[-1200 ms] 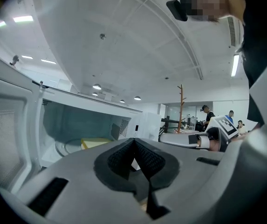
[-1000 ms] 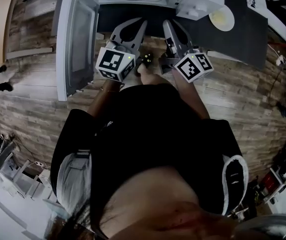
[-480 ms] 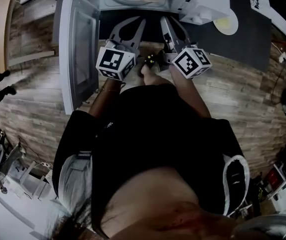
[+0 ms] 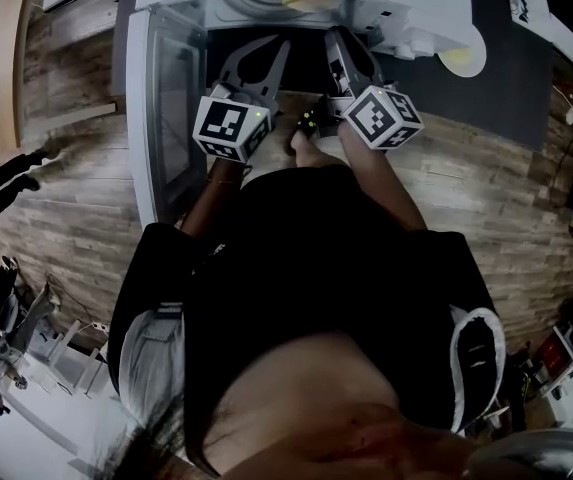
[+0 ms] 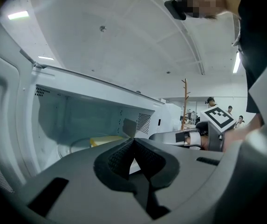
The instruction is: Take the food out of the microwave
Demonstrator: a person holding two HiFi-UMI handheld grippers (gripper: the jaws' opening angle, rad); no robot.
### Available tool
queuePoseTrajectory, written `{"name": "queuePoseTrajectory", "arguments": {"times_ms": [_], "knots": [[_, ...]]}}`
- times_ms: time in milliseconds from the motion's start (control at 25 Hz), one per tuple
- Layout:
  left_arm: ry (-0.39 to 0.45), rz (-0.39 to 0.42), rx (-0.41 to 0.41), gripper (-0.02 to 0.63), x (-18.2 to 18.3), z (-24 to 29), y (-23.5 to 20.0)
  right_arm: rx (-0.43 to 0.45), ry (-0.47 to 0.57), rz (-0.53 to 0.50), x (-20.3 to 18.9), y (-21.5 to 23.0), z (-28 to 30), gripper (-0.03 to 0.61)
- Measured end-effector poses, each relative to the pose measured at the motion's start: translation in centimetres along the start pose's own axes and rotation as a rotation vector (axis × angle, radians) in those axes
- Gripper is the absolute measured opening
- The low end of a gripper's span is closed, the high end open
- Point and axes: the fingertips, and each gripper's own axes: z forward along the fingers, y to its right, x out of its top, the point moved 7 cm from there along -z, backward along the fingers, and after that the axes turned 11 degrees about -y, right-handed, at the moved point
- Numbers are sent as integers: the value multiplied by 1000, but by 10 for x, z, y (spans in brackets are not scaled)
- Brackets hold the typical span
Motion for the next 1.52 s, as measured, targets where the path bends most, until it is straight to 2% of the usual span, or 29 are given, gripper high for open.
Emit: {"name": "queuePoseTrajectory", "arguments": {"times_ms": [360,560,720,880,1200,1520], "knots": [[-4,-11,-14,8,5,8,-9,-51,-56,40,-2,8,15,73],[1,-4,-16,8,4,7,-17,-110,-64,80,-4,17,27,127],[8,-24,-11,8,4,5,-21,-149,-67,123,-5,27,35,133],[4,3,-5,8,4,3,-30,-195,-79,135,-6,34,44,146],[35,-12,7,8,9,2,-40,-280,-120,184,-12,42,53,147],[57,-24,15,8,17,-3,-49,-292,-117,219,-13,40,61,146]]}}
